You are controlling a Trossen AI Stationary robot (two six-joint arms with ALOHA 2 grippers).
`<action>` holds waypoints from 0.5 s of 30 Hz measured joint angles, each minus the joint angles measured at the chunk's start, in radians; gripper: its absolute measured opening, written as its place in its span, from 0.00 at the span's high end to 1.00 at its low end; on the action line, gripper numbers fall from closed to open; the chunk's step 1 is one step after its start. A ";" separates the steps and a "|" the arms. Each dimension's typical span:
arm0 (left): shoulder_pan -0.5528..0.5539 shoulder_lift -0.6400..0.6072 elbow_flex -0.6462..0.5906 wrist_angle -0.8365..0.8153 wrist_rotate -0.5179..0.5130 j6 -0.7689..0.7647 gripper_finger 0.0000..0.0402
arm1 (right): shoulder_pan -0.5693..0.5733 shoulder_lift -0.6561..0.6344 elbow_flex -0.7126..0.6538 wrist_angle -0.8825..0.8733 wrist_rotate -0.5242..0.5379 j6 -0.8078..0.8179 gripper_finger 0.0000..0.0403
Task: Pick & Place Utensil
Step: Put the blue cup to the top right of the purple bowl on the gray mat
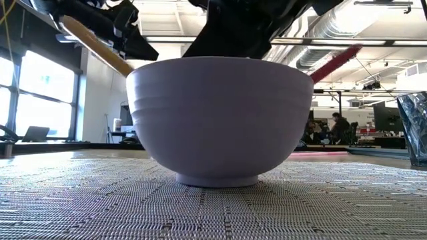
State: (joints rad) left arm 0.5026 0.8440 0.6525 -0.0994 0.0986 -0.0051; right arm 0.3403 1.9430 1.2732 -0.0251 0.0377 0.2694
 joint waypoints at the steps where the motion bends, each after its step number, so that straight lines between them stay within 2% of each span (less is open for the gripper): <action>1: 0.000 0.000 0.000 -0.001 0.000 0.000 0.75 | 0.001 0.000 0.000 0.000 -0.003 0.001 0.79; 6: 0.000 0.000 0.000 -0.012 0.000 0.000 0.75 | 0.001 -0.016 -0.001 -0.007 0.024 0.049 0.78; 9: 0.000 0.000 0.000 -0.012 0.000 0.000 0.75 | -0.017 -0.082 0.000 -0.060 0.044 0.070 0.77; 15: 0.000 0.000 0.000 -0.011 0.000 0.000 0.75 | -0.095 -0.237 0.001 -0.427 0.207 0.085 0.77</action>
State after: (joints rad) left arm 0.5026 0.8444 0.6529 -0.1106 0.0982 -0.0051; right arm 0.2455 1.7059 1.2743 -0.4524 0.2452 0.3546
